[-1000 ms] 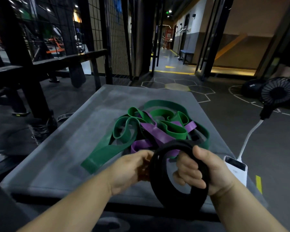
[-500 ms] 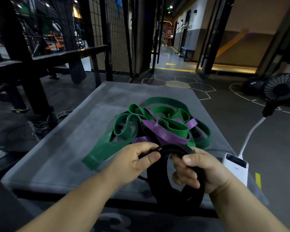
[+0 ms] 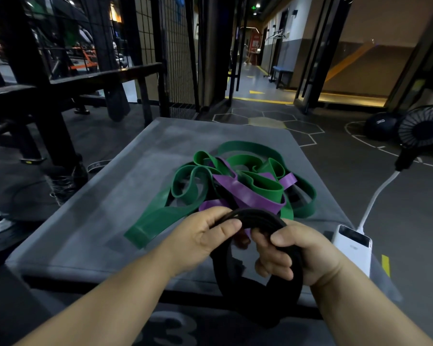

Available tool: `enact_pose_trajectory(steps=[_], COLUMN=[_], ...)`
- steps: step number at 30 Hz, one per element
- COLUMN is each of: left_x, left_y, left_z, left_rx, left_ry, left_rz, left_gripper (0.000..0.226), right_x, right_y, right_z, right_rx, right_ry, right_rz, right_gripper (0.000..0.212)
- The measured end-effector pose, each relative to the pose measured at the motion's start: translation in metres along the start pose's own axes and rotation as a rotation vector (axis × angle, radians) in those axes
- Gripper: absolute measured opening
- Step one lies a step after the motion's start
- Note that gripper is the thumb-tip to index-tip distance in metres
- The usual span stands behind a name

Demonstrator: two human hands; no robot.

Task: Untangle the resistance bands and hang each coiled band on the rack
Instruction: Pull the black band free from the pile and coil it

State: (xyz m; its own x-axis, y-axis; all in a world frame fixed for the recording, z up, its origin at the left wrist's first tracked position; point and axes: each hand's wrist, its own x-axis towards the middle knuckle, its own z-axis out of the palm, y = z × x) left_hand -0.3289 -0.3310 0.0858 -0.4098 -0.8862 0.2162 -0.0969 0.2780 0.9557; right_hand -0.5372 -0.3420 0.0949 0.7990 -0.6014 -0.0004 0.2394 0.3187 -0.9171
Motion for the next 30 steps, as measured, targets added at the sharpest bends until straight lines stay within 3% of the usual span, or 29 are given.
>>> enact_pose_trajectory(steps=[2,4,8,10,14,17,19,23,26,30], left_x=[0.000,0.001,0.004,0.005,0.007,0.009,0.008,0.003,0.005,0.006], left_y=[0.000,-0.001,-0.008,-0.009,-0.004,-0.003,-0.003,-0.006,-0.006,-0.005], left_z=[0.003,0.003,0.003,0.007,0.011,0.010,0.012,0.016,0.016,0.015], left_rx=[-0.047,-0.066,-0.129,-0.117,-0.233,-0.219,-0.284,-0.418,-0.410,-0.452], left_ry=[0.036,0.063,-0.095,-0.078,0.188,0.300,0.274,0.064,0.141,0.228], left_rz=[-0.003,-0.008,-0.135,-0.186,-0.193,-0.231,-0.278,-0.375,-0.343,-0.303], left_gripper=[0.035,0.041,0.075,0.060,0.018,0.018,0.017,0.042,0.024,0.037], right_x=[0.000,0.001,0.005,0.006,0.002,0.002,0.006,0.012,0.014,0.015], right_y=[-0.003,-0.005,-0.006,-0.006,-0.006,-0.004,-0.002,-0.001,-0.002,-0.004], right_z=[0.001,0.003,0.007,0.008,0.007,0.007,0.007,0.006,0.003,0.007], right_rx=[-0.020,-0.042,0.062,0.122,0.159,0.053,0.060,0.166,0.263,0.221], right_ry=[0.140,0.251,0.373,0.408,0.341,0.264,0.302,0.379,0.441,0.549], right_rz=[-0.004,-0.037,-0.109,-0.123,-0.124,-0.135,-0.162,-0.223,-0.228,-0.213], right_gripper=[0.051,0.048,0.061,0.059,0.063,0.083,0.079,0.059,0.053,0.021])
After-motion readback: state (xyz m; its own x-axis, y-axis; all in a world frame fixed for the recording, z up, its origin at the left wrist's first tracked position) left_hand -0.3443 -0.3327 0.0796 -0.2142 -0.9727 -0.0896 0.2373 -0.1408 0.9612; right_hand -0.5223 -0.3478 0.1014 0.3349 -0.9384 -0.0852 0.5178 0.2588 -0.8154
